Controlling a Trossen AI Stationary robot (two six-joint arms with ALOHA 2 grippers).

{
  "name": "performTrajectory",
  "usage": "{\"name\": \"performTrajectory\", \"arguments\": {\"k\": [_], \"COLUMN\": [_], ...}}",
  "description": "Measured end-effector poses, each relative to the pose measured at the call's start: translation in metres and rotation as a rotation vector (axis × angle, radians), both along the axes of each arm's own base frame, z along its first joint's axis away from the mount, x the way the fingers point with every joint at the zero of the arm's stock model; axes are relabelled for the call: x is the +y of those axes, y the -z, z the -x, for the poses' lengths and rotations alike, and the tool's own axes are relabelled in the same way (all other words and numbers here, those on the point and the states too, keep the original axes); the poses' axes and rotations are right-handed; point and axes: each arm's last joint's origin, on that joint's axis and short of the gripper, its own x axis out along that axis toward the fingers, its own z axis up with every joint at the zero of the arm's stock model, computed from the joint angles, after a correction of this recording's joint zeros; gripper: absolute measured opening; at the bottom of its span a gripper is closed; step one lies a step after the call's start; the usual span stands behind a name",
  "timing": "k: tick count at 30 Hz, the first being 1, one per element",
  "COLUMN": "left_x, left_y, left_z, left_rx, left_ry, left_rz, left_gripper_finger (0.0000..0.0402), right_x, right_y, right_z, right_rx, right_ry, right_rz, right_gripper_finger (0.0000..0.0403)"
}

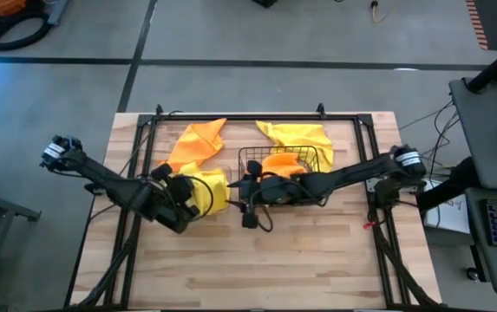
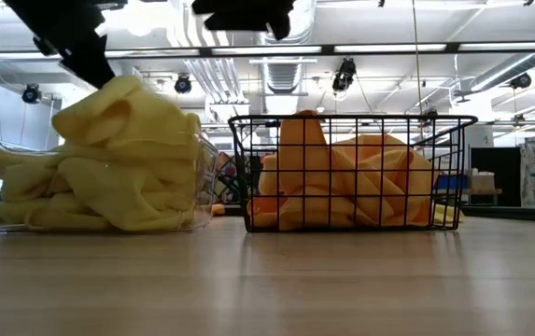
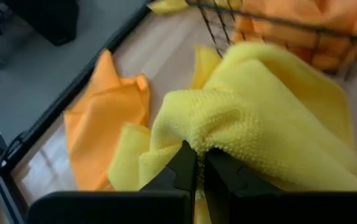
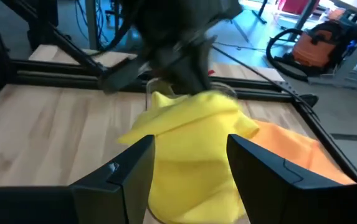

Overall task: Sort microfiber towel by color & place in baskets
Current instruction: Put the yellow towel into the transparent bin

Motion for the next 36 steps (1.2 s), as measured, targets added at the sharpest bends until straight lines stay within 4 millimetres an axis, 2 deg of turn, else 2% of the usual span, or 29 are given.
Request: {"name": "performTrajectory", "arguments": {"k": [4,13,24,30,36], "left_x": [0.006,0.018,0.017,0.018,0.017], "left_y": [-0.002,0.012,0.013,0.012,0.010], "left_z": [0.001,-0.006,-0.005,-0.004,-0.003], "left_rx": [-0.034,0.012,0.028,0.034,0.105], "left_ry": [-0.038,-0.116,-0.113,-0.112,-0.060], "left_rz": [-0.005,-0.034,-0.027,-0.043,-0.031], "left_gripper_finger": [0.0000,0.0000,0.0006,0.0035,0.0098], "right_x": [-0.003,-0.020,-0.040,-0.044,-0.049], "right_y": [0.015,0.025,0.048,0.062,0.068], "right_z": [-0.014,-0.045,-0.062,-0.071,-0.073], "right_rx": [0.012,0.012,0.038,0.018,0.029], "right_ry": [0.012,0.062,0.109,0.119,0.130], "right_rz": [0.012,0.013,0.013,0.012,0.010], "right_gripper_finger": [0.0196,0.0196,0.0194,0.0194,0.0194]}}
